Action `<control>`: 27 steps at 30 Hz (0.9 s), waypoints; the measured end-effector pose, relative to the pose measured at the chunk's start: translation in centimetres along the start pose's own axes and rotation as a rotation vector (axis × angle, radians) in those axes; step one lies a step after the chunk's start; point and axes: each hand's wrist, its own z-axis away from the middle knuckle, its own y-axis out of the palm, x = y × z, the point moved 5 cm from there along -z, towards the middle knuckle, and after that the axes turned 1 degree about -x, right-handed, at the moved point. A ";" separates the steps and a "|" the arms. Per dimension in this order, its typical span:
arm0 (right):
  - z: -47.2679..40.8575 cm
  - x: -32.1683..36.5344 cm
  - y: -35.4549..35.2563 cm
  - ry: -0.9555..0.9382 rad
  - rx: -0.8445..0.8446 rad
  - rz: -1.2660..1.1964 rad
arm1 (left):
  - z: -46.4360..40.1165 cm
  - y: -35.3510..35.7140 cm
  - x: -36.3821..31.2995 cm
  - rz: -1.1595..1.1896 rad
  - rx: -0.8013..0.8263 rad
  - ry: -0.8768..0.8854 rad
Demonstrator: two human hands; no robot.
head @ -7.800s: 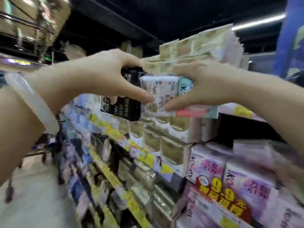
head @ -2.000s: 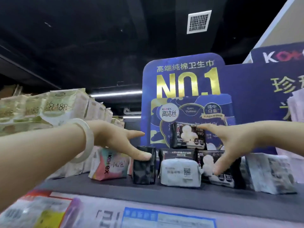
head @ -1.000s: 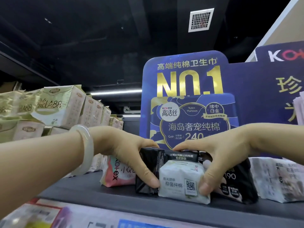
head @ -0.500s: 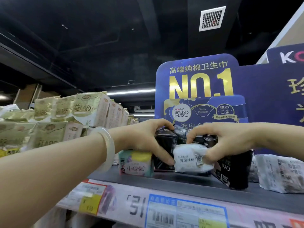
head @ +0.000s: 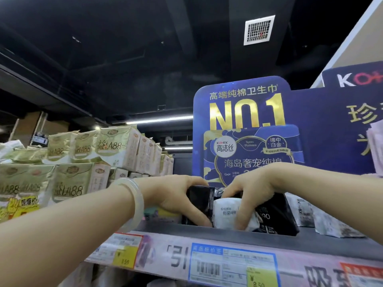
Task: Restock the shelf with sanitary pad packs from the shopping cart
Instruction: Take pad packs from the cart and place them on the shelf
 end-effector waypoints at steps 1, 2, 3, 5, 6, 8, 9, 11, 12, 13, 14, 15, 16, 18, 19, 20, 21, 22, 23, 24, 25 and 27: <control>-0.1 0.0 -0.1 -0.005 -0.027 0.016 | 0.0 -0.1 -0.1 0.003 -0.030 0.023; 0.0 -0.1 -0.2 -0.011 -0.055 0.028 | 0.1 -0.2 -0.3 -0.002 -0.062 0.046; 0.1 -0.2 -0.4 -0.019 -0.085 0.040 | 0.3 -0.3 -0.5 -0.014 -0.095 0.067; 0.7 -0.1 -1.2 -0.042 -0.158 0.061 | 1.0 -1.3 -1.0 -0.034 -0.183 0.099; 1.2 0.2 -2.0 -0.058 -0.202 0.061 | 1.5 -2.2 -1.2 -0.041 -0.239 0.113; 2.5 1.4 -3.7 -0.097 -0.277 0.042 | 3.1 -4.8 -1.6 -0.042 -0.335 0.107; 3.2 2.4 -4.6 -0.114 -0.305 0.033 | 4.3 -6.2 -1.6 -0.036 -0.366 0.094; 4.6 5.2 -6.0 -0.163 -0.344 0.016 | 7.3 -8.8 -1.5 -0.036 -0.401 0.066; 5.0 6.9 -6.3 -0.200 -0.351 0.013 | 9.1 -9.8 -1.2 -0.054 -0.415 0.050; 5.3 8.8 -6.2 -0.240 -0.355 0.013 | 11.0 -10.5 -0.6 -0.084 -0.428 0.026; 5.4 10.9 -5.9 -0.280 -0.358 0.015 | 13.2 -11.0 0.1 -0.118 -0.440 -0.004; 5.4 13.2 -5.3 -0.323 -0.354 0.010 | 15.6 -11.3 1.1 -0.148 -0.447 -0.043; 5.3 15.6 -4.4 -0.366 -0.344 -0.006 | 18.2 -11.3 2.3 -0.169 -0.446 -0.089; 4.9 21.1 -1.9 -0.466 -0.306 -0.024 | 24.0 -10.8 4.9 -0.216 -0.423 -0.198; 4.8 24.0 -0.2 -0.527 -0.286 -0.004 | 27.1 -10.2 6.3 -0.254 -0.398 -0.260; 4.6 27.0 1.8 -0.593 -0.262 0.024 | 30.3 -9.3 8.0 -0.293 -0.362 -0.331; 4.4 30.0 4.2 -0.657 -0.229 0.043 | 33.6 -8.1 9.6 -0.327 -0.321 -0.399; 4.1 32.8 6.9 -0.719 -0.188 0.050 | 36.9 -6.7 11.1 -0.357 -0.279 -0.465; 3.8 35.5 10.0 -0.775 -0.141 0.059 | 40.1 -5.0 12.5 -0.385 -0.239 -0.528; 3.6 38.1 13.3 -0.824 -0.089 0.067 | 43.4 -3.1 13.8 -0.403 -0.200 -0.591; 3.6 40.5 16.8 -0.864 -0.031 0.064 | 46.7 -1.0 15.1 -0.405 -0.161 -0.654; 3.6 44.5 24.0 -0.933 0.109 0.017 | 52.8 3.6 17.3 -0.352 -0.075 -0.791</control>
